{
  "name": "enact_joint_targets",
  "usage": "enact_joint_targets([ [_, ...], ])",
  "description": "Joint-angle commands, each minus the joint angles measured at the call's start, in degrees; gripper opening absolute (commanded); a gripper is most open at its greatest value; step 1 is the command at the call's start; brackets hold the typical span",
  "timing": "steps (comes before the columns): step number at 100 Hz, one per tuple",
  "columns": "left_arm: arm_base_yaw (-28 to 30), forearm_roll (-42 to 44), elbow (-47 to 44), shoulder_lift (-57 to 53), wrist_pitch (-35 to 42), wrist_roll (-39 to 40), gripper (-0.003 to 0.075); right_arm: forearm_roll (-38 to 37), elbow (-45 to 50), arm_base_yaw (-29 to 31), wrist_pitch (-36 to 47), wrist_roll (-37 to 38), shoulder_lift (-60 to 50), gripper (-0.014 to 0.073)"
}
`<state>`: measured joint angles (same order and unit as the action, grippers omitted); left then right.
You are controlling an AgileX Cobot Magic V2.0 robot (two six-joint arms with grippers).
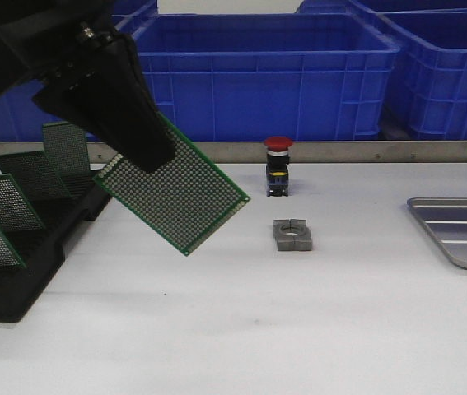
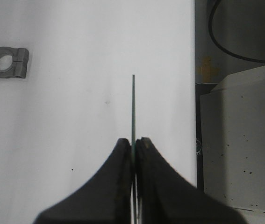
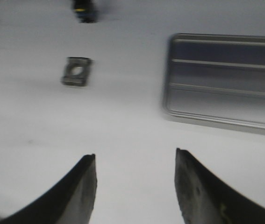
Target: Place circuit board on tray
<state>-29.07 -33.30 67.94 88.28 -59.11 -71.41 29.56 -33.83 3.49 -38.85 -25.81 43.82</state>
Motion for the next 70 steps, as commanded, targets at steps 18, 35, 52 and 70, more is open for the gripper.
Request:
enact_joint_targets([
  [18,-0.5,-2.9,1.3,-1.9,0.3,0.4,-0.0020,22.5,-2.1,-15.5,5.0,-34.6,7.6,0.0420],
  [35,-0.5,-2.9,1.3,-1.9,0.3,0.4,-0.0020,33.1,-2.2,-24.2,7.0,-52.1,15.5,0.0420],
  [52,-0.5,-2.9,1.3,-1.9,0.3,0.4,-0.0020,43.6,-5.1,-29.7,7.6,-66.6,23.4,0.0420],
  [70,-0.5,-2.9,1.3,-1.9,0.3,0.4,-0.0020,50.6,-9.7,-31.9,5.8,-71.6,31.4,0.0420],
])
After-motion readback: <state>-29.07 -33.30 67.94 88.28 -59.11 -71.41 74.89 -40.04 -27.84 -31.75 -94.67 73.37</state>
